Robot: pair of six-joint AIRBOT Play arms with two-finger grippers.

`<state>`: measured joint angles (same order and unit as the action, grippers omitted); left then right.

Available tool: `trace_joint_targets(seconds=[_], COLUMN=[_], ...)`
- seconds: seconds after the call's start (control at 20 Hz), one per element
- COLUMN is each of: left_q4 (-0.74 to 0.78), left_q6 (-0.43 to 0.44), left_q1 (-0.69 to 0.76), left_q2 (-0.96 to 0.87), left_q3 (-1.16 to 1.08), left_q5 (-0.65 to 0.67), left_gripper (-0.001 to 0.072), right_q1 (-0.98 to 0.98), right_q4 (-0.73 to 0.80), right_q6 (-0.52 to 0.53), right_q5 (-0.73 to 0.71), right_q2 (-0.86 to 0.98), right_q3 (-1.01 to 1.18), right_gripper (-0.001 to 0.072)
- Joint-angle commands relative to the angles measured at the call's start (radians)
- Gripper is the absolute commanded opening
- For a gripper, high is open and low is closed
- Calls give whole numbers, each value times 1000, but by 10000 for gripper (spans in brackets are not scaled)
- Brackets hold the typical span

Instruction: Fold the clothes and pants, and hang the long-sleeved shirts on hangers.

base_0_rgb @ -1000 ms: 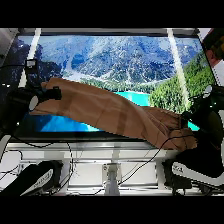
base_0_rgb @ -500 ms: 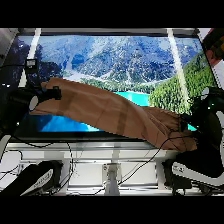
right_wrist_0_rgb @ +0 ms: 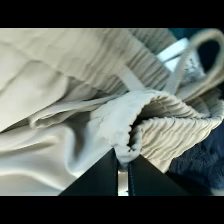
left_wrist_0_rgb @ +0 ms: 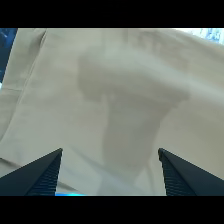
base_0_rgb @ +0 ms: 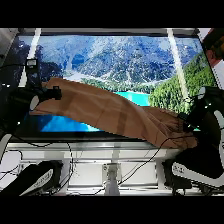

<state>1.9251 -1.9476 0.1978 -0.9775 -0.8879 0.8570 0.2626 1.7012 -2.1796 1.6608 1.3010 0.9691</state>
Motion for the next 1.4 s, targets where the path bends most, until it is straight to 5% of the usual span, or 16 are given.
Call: trace_joint_targets(seconds=[0.0, 0.35, 0.55, 0.75, 1.05, 1.2, 1.35], left_q4=[13, 16, 15, 15, 11, 1, -50], left_q6=[0, -20, -31, -30, -40, -103, -132], left_q1=[-1, -48, -122, -204, -278, -283, -283], left_q2=[-16, -33, -32, -32, -32, -32, -32], left_q3=[0, 0, 0, 0, 64, 120, 137], left_q5=[-1, -78, -76, -76, -76, -76, -76], left_gripper=[692, 693, 693, 692, 689, 552, 552], right_q1=[-2, -48, -123, -202, -212, -212, -212], right_q4=[-4, -171, -48, 102, 107, 76, 93], right_q6=[45, 177, 236, 236, 146, 101, 59], right_q5=[-85, -430, -401, -441, -517, -485, -411], right_q2=[-32, -67, -109, -332, -934, -1234, -1445], right_q3=[102, 438, 481, 262, -346, -535, -568], right_gripper=[22, 22, 22, 21, 21, 21, 21])
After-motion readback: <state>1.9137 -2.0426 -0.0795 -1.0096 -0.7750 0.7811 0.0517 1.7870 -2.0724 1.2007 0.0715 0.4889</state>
